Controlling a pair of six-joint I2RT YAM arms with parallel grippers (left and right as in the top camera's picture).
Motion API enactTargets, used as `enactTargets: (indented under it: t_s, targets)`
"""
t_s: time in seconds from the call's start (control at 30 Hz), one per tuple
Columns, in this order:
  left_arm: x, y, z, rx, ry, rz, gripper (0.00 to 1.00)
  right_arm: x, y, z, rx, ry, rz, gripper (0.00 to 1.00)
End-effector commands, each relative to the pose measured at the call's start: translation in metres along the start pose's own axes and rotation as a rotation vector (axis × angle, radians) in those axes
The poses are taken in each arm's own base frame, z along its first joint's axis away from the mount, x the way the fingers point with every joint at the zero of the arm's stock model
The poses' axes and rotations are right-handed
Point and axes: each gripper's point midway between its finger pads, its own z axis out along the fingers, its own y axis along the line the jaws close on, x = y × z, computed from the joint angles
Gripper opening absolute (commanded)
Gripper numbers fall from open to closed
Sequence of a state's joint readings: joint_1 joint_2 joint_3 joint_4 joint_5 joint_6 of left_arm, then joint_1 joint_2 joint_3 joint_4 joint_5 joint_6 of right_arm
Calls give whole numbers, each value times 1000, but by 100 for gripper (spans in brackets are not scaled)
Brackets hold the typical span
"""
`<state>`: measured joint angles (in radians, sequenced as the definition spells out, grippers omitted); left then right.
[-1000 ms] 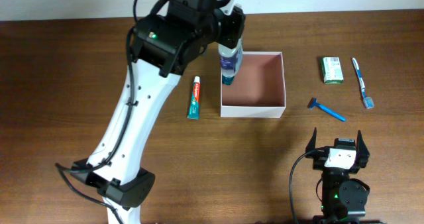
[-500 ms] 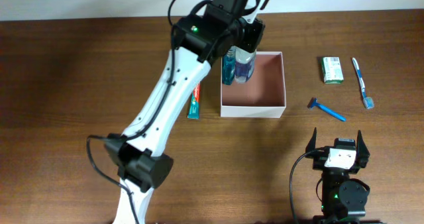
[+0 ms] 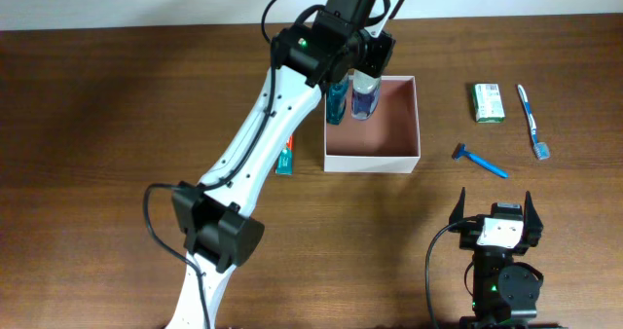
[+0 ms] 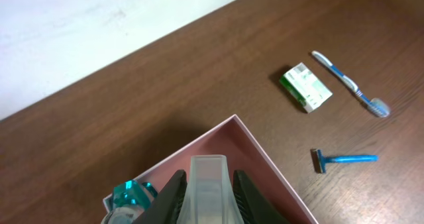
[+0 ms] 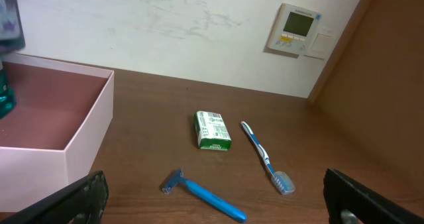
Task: Pack container
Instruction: 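Lower the foam bottle into the box beside the mouthwash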
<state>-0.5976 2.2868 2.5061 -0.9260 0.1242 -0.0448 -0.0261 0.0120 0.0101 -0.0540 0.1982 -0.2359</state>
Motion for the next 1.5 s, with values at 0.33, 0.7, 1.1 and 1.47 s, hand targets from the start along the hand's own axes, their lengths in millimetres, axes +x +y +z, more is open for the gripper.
enactTargets:
  t_s: [0.33,0.7,1.1,1.47]
  targets:
    - [-11,-5,24,20,-61,22,20,3,-1,0,11,10,2,99]
    - [-4,5,34,-31,-45,18,20,3,-1,0,11,10,2,99]
    - [12,12,54,-54,-4,14,20,3,-1,0,11,10,2,99]
    - [16,27,57,-72,7,-2,20,3,-1,0,11,10,2,99]
